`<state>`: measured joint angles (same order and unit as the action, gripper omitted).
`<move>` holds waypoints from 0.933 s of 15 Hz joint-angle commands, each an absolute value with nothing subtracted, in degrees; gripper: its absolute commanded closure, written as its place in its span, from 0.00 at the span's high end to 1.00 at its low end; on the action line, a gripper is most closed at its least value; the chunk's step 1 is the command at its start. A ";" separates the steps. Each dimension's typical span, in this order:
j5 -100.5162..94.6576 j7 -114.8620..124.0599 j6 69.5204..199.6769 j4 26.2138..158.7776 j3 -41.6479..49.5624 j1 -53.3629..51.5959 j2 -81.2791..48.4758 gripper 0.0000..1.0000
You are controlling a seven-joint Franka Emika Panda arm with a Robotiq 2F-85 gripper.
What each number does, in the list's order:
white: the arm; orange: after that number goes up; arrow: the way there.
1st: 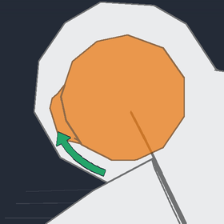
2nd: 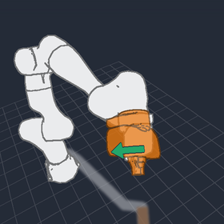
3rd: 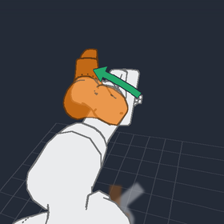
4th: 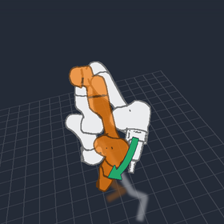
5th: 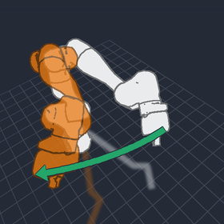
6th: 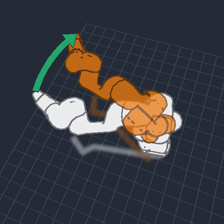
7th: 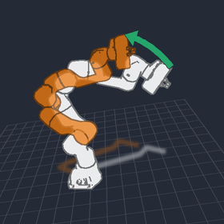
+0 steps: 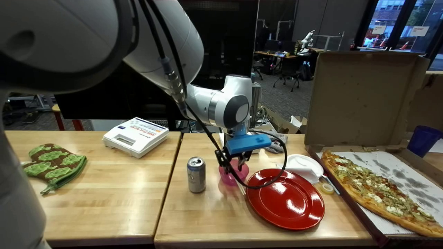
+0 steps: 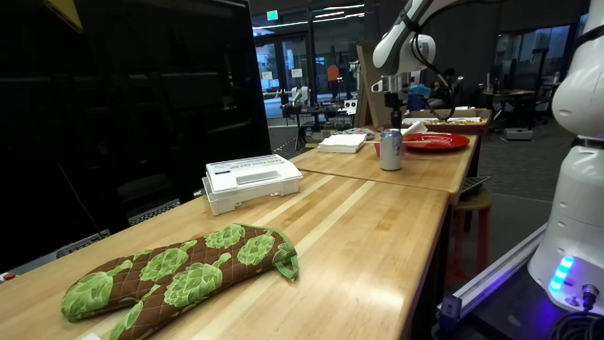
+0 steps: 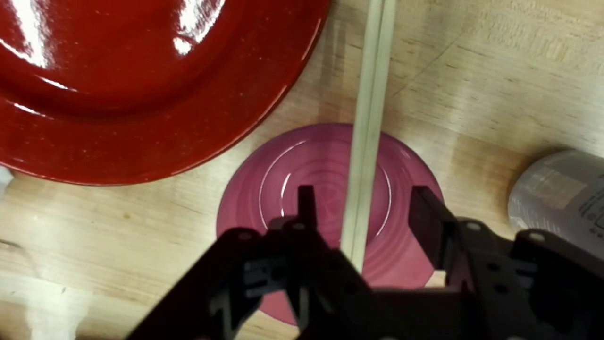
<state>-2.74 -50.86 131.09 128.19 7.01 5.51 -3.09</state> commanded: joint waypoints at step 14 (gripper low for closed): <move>9.81 -60.93 117.57 127.85 12.32 9.44 8.07 1.00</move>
